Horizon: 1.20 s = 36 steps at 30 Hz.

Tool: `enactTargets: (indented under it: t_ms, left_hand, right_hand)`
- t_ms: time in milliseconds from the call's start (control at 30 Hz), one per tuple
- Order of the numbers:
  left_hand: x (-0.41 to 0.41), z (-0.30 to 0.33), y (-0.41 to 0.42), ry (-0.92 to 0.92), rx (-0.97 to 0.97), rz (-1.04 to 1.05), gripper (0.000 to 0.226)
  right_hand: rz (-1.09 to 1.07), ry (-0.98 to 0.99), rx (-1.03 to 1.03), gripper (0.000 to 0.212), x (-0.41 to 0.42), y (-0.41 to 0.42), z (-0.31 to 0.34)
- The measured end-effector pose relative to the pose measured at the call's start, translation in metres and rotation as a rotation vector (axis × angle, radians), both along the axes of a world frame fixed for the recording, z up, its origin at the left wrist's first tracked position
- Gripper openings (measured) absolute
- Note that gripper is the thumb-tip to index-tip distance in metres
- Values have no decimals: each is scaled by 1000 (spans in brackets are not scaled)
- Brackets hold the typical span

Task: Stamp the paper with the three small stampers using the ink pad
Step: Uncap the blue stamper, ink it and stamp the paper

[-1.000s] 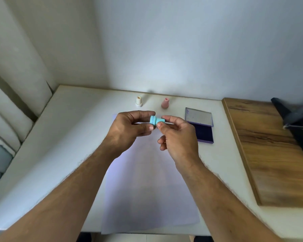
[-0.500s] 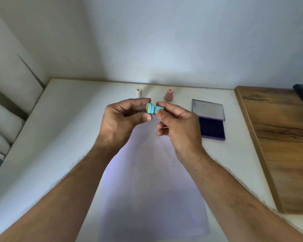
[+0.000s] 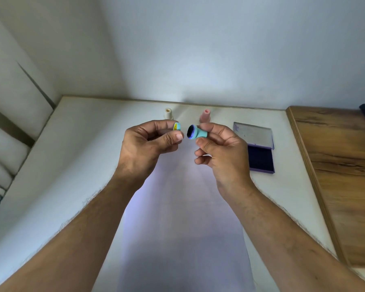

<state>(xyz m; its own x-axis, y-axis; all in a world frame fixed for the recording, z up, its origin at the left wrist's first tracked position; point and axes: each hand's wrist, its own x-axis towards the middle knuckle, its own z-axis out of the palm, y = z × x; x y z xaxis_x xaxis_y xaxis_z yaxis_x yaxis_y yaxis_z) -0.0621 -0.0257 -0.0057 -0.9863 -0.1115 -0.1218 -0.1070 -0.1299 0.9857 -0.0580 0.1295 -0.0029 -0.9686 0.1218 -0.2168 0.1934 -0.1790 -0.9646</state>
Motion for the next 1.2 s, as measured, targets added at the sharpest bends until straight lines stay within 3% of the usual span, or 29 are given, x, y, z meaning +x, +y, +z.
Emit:
enactTargets:
  t_ms: [133, 267, 600, 733, 867, 1033, 1200]
  left_hand:
    - [-1, -2, -1, 7, -17, -5, 24]
    - [-2, -4, 2, 13, -33, -18, 27]
    - [-5, -6, 10, -1, -40, 5, 27]
    - [-5, -6, 19, -20, -44, -9, 28]
    - [-6, -7, 23, -45, -30, 6, 27]
    - [-5, -7, 31, -46, -39, -13, 26]
    - [-4, -7, 41, -55, -56, -34, 24]
  right_hand:
    - [65, -75, -273, 33, 0, 2, 5]
    - [143, -112, -397, 36, 2, 1, 7]
    - [174, -118, -407, 35, 4, 4, 8]
    - [80, -115, -326, 18, 1, 12, 9]
    - [-152, -131, -148, 5, -5, 27, 9]
    - [-216, 2, 688, 21, -12, 64, 7]
    - [-164, 40, 1002, 16, -12, 76, 5]
